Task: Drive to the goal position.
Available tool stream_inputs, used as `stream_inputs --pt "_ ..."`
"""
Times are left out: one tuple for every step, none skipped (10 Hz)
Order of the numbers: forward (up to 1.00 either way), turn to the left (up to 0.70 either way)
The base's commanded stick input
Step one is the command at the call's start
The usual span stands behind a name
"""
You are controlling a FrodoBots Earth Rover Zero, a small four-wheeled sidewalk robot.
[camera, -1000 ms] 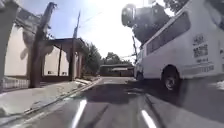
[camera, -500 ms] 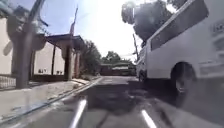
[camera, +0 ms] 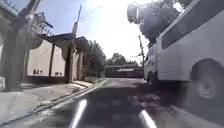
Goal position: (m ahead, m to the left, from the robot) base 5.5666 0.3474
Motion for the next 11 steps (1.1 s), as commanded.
stream_inputs --pt "1.00 -0.01" --pt "1.00 0.00" --pt "1.00 0.00" --pt "1.00 0.00" --pt "1.00 0.00" --pt "1.00 0.00" --pt "1.00 -0.07" --pt "1.00 -0.15" --pt "1.00 -0.07" --pt "1.00 -0.03" --pt "1.00 -0.24"
